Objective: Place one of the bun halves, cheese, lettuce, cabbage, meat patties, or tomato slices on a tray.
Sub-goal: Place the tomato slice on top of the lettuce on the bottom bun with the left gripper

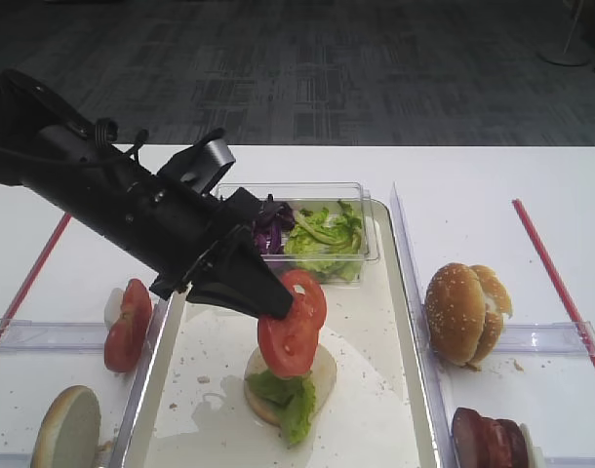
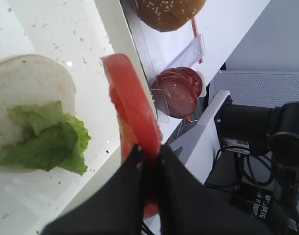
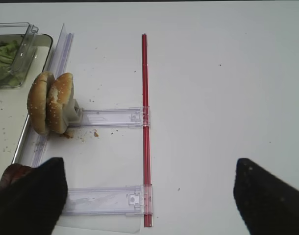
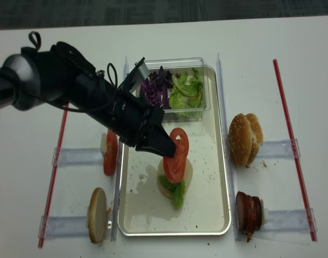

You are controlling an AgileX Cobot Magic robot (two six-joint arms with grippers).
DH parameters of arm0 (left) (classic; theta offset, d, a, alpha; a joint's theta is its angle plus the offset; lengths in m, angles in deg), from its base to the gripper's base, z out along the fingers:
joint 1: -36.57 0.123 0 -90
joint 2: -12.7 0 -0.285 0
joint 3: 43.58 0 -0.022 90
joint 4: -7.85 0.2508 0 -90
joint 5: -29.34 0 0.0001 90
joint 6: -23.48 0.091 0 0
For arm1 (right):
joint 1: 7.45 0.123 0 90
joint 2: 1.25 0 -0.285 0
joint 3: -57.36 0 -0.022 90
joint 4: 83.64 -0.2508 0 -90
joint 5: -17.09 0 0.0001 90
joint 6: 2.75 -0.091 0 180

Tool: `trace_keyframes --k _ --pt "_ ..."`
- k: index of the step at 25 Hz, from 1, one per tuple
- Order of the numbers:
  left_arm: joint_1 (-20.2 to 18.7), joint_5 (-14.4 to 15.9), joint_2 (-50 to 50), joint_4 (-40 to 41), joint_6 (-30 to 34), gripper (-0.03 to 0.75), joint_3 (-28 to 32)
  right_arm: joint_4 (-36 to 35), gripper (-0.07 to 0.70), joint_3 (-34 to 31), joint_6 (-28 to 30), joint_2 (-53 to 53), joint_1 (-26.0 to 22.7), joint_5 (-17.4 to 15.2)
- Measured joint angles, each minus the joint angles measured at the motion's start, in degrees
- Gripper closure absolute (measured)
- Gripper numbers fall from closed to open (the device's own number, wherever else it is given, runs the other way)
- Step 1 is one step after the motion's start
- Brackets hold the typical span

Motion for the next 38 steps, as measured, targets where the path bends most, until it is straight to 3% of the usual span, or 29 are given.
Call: trace_keyframes --k 13,38 --pt "0.00 -0.35 3.78 -3.56 -3.21 0.692 2.02 0.00 -0.066 0.00 0.00 0.00 0.00 0.00" --pt "1.60 -0.95 10.09 -7.46 3.31 0.692 4.10 0.00 -0.066 0.00 0.00 0.00 0.00 0.00"
